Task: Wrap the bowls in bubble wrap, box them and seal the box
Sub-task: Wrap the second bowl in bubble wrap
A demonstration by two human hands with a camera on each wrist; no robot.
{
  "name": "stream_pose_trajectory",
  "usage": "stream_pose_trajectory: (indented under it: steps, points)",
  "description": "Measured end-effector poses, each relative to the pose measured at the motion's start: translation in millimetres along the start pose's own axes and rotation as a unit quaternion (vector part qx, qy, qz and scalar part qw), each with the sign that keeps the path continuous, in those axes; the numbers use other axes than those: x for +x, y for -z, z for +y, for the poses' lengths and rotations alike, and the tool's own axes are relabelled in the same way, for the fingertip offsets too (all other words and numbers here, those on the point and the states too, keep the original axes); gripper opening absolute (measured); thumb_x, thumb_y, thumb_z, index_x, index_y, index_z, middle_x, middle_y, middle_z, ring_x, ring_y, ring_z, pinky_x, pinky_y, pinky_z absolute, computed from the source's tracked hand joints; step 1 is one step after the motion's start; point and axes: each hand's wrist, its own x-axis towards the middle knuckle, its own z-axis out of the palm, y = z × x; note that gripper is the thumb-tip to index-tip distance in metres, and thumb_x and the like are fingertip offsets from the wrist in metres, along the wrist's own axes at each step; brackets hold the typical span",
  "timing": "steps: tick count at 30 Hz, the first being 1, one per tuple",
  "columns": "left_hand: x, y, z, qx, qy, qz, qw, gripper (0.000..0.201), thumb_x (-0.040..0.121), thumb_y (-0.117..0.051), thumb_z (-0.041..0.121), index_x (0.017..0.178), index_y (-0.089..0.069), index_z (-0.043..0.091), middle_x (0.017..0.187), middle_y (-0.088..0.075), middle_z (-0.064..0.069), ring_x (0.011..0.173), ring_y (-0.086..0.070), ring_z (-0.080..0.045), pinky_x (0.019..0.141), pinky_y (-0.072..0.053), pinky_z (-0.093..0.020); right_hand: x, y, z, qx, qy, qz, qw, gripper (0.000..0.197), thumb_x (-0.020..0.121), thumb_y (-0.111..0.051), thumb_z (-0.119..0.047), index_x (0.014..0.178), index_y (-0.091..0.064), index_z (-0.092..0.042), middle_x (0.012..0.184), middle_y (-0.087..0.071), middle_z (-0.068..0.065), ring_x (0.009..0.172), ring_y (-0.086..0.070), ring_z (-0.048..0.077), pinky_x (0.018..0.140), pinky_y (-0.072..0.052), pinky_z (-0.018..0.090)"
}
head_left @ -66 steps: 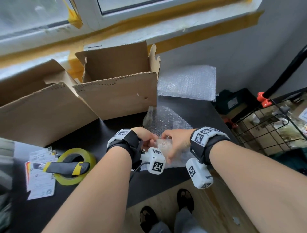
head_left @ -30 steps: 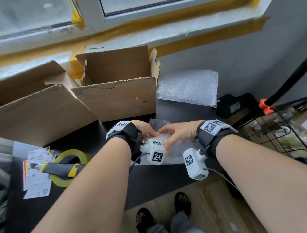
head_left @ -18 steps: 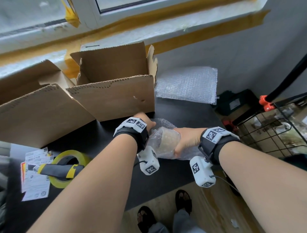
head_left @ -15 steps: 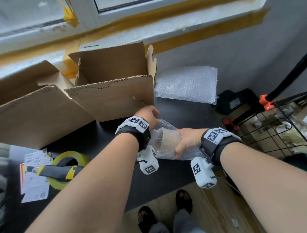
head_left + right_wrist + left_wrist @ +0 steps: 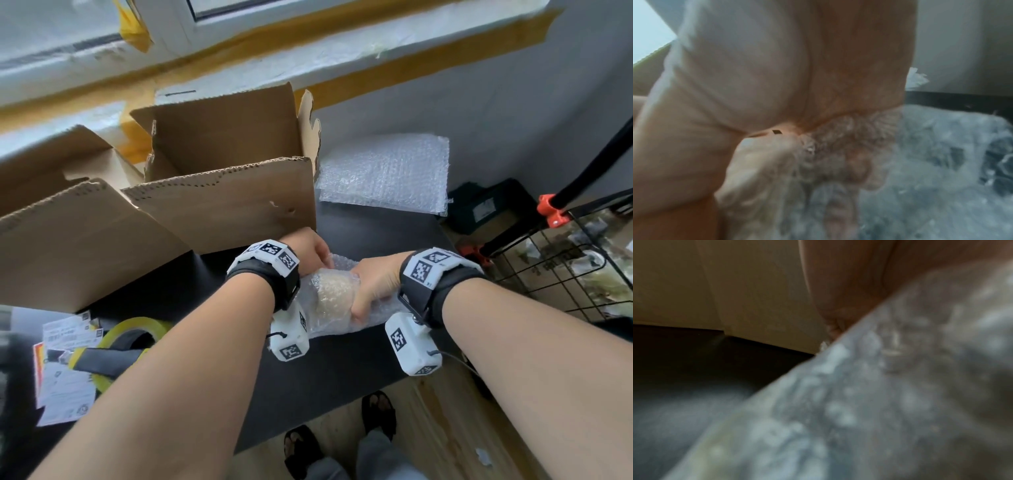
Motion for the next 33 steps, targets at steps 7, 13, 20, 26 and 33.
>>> stream_pose_trajectory:
  steps: [7,13,20,26,33]
  points:
    - [-28.6,9.6,-3.4,-0.057,0.014,-0.136,0.989,0.04,0.079,-0.075,0.038,0.115,-0.058,0.034,0.1,-0.064,0.004,0.082,-0.062,-0.011,0.081,-0.051,-0.028,7.4,1.3,-20.1,-0.081,-0.004,0.039,0.996,0.069,0.039,-0.068,-0.058,0.096,-0.067,-0.02,0.099,-0.071,0.004,0.092,-0.068,0.02,0.088,-0.054,0.037]
    - [-50.0,8.1,-13.6,-0.014,0.021,-0.17,0.985,0.077,0.068,-0.081,0.042,0.134,-0.042,0.047,0.118,-0.061,0.011,0.108,-0.06,-0.012,0.098,-0.048,-0.032,6.4,-1.4,-21.4,-0.044,0.022,0.034,0.998,0.047,0.049,-0.079,-0.048,0.091,-0.07,-0.027,0.093,-0.073,-0.005,0.092,-0.069,0.016,0.091,-0.053,0.034]
    - [-51.5,-17.7,-8.1,0.053,0.026,-0.09,0.994,0.087,0.047,-0.082,0.053,0.123,-0.041,0.04,0.106,-0.058,0.009,0.095,-0.061,-0.016,0.089,-0.053,-0.042,2.9,13.3,-16.3,-0.048,0.001,0.074,0.996,0.034,0.06,-0.077,-0.05,0.08,-0.076,-0.023,0.087,-0.074,-0.003,0.084,-0.069,0.015,0.082,-0.055,0.033]
    - [-56.6,-24.7,-17.2,0.018,0.034,-0.097,0.995,0.094,0.06,-0.085,0.036,0.139,-0.034,0.037,0.123,-0.052,0.008,0.109,-0.055,-0.018,0.093,-0.05,-0.037,4.7,17.4,-30.2,-0.06,0.071,0.171,0.981,0.046,0.083,-0.05,0.002,0.116,-0.066,-0.026,0.114,-0.062,-0.01,0.113,-0.057,0.011,0.095,-0.046,0.026]
    - [-56.0,-34.4,-23.0,-0.008,0.018,-0.048,0.999,0.092,0.059,-0.087,0.027,0.137,-0.038,0.029,0.125,-0.054,0.004,0.11,-0.056,-0.017,0.094,-0.05,-0.035,27.0,-4.3,-38.0,-0.162,0.056,0.06,0.983,0.036,0.08,-0.06,-0.007,0.114,-0.055,-0.018,0.112,-0.06,0.002,0.104,-0.058,0.022,0.087,-0.049,0.035]
